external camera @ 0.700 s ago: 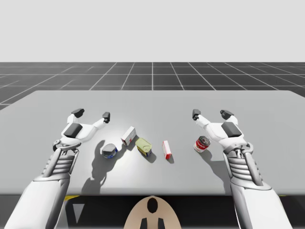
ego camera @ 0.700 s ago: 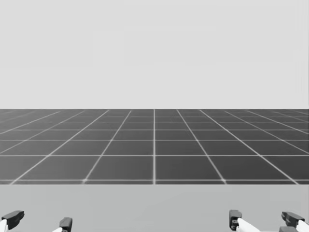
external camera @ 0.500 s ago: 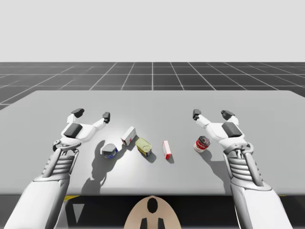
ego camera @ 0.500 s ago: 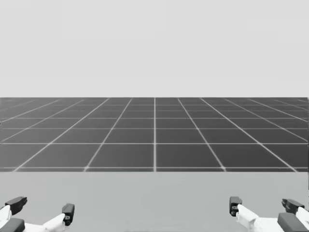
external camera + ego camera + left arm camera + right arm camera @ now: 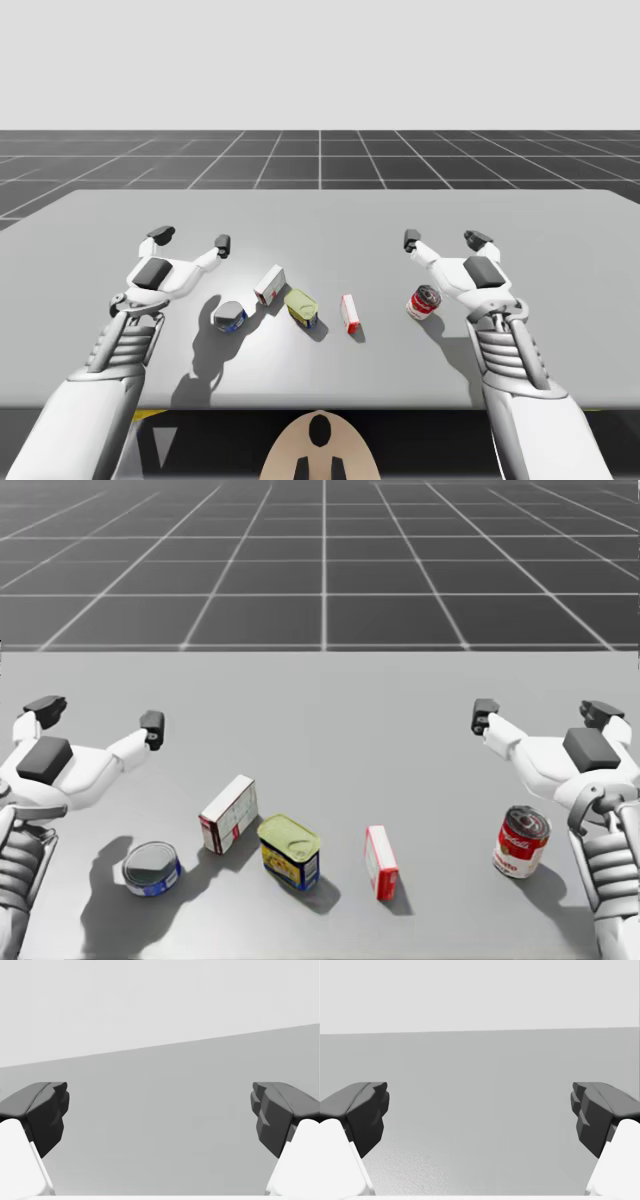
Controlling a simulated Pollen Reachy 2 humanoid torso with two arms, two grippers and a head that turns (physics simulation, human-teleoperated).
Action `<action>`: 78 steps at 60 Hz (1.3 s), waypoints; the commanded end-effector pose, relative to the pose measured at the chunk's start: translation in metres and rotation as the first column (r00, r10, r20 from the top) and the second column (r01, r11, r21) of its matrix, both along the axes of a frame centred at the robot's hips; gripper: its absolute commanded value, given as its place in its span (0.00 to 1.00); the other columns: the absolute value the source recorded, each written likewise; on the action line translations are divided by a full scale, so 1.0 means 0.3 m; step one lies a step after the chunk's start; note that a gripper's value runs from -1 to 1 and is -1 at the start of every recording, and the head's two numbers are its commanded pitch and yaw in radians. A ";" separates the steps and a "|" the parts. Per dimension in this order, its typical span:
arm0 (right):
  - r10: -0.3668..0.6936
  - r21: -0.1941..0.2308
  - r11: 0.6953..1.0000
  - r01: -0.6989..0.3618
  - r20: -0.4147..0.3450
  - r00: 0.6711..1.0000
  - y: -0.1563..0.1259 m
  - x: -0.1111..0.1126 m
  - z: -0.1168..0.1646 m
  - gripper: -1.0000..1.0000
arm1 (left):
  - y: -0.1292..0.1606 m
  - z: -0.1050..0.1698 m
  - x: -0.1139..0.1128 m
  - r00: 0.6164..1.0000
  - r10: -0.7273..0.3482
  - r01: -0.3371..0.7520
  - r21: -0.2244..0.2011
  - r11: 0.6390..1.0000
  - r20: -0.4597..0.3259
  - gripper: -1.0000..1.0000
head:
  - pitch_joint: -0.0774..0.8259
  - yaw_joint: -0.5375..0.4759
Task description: Lift the meat can off the table.
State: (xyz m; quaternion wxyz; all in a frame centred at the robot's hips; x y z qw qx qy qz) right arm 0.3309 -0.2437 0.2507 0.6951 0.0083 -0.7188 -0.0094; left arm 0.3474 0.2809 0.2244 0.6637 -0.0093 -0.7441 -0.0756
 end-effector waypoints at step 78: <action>-0.007 -0.012 1.000 0.007 0.017 1.000 -0.002 -0.008 0.013 0.00 | -0.297 -0.049 -0.440 0.807 -0.449 0.483 -0.007 0.875 -0.384 0.00 | 0.88 0.63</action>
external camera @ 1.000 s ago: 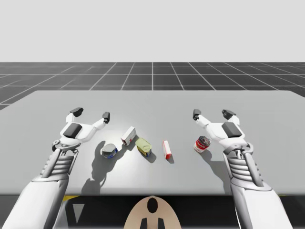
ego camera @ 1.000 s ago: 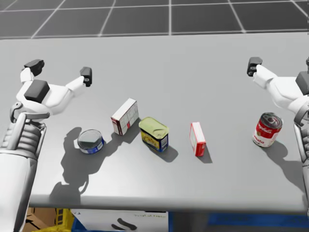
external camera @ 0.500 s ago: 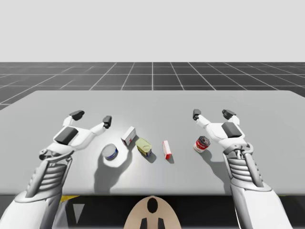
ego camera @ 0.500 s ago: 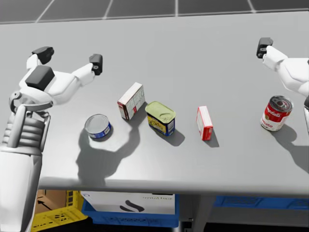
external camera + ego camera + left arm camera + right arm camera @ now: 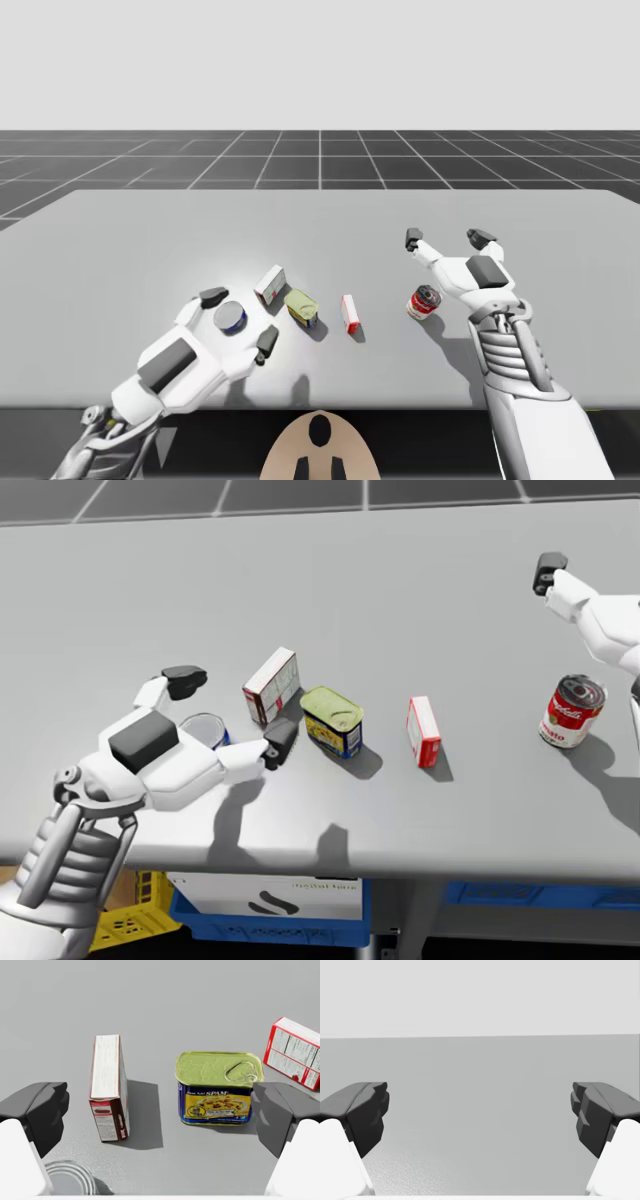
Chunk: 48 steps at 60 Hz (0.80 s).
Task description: Lift the meat can off the table.
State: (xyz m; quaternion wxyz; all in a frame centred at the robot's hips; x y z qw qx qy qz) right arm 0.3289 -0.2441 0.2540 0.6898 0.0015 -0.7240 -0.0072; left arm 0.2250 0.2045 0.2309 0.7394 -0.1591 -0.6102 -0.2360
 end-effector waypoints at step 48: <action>-0.002 0.011 1.000 0.002 0.009 1.000 -0.010 -0.008 0.011 0.00 | -0.290 -0.217 0.191 0.968 -0.007 0.011 0.018 1.000 -0.252 0.00 | 0.89 0.62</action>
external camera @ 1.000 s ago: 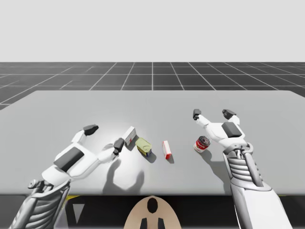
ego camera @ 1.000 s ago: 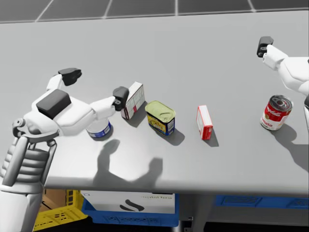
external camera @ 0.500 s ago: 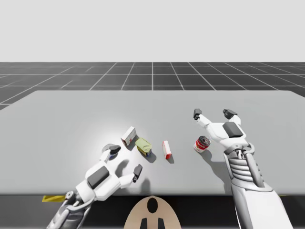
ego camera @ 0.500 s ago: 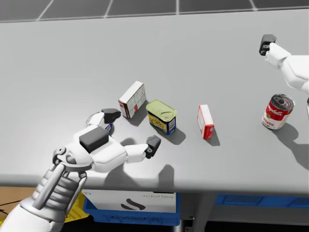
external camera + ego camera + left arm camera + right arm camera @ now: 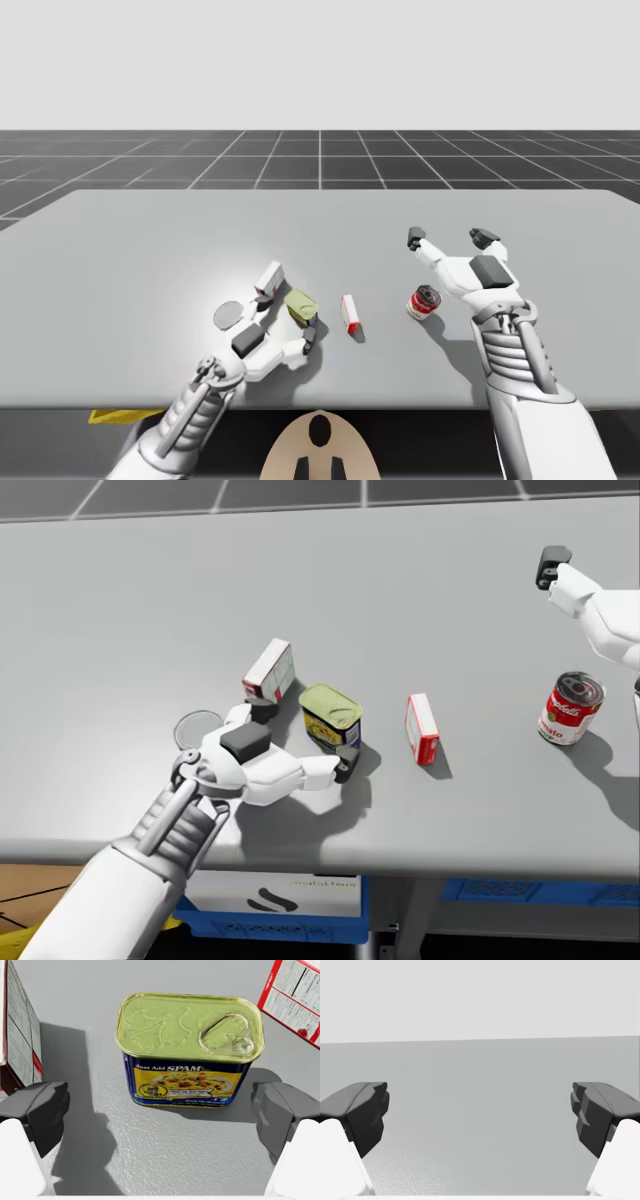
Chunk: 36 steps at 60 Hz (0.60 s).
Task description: Lift the meat can off the table.
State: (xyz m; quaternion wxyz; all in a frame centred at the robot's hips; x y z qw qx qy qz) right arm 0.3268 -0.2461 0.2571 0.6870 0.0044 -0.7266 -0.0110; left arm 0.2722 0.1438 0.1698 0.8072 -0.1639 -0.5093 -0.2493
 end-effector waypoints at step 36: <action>-0.003 0.003 1.000 0.003 0.007 1.000 -0.009 -0.002 0.008 0.00 | -0.201 -0.006 0.069 1.000 0.015 -0.016 -0.066 0.998 -0.017 0.21 | 0.88 0.62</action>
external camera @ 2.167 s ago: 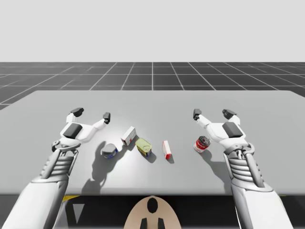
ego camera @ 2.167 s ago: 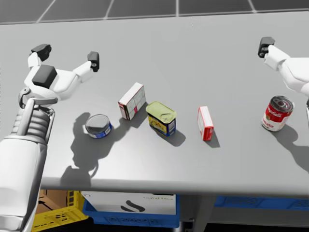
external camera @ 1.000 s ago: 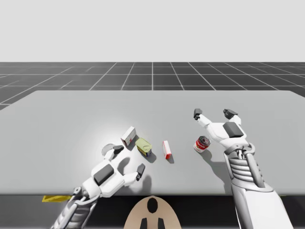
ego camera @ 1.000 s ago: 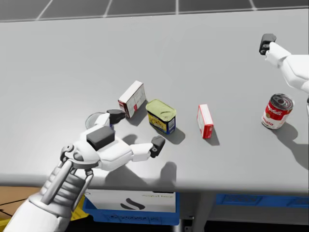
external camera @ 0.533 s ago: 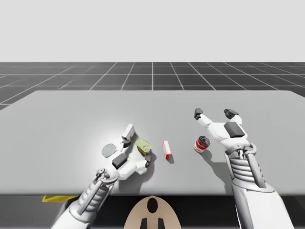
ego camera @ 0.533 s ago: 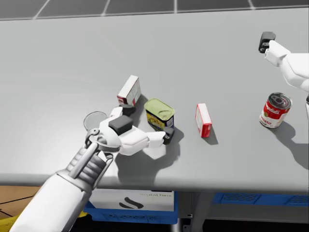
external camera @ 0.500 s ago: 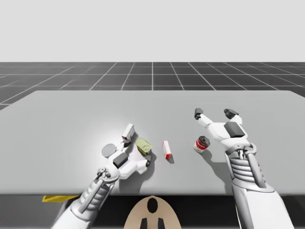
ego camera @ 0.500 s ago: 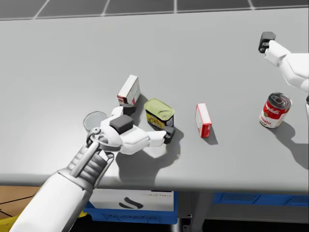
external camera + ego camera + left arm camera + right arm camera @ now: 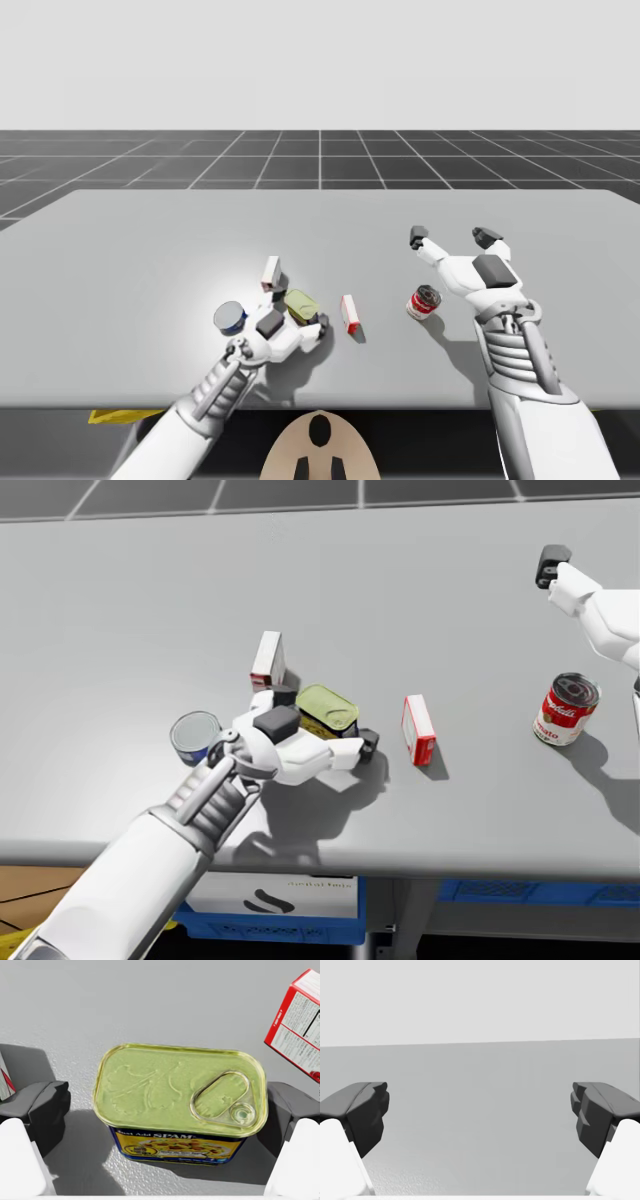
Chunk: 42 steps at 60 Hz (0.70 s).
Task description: Lift the meat can off the table.
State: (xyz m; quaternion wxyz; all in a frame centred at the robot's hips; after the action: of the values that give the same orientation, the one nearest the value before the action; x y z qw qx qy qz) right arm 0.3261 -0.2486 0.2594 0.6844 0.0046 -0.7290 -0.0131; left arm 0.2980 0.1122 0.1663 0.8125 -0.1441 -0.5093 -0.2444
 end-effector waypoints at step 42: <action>-0.010 -0.003 1.000 0.010 -0.001 1.000 -0.007 0.005 -0.007 0.00 | -0.086 0.041 -0.055 0.999 -0.036 0.038 -0.094 0.995 0.023 1.00 | 0.45 0.62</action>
State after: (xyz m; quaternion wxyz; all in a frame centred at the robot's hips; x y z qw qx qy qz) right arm 0.3271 -0.2498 0.2575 0.6844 0.0005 -0.7289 -0.0150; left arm 0.2877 0.1050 0.1677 0.8056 -0.1531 -0.5183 -0.2428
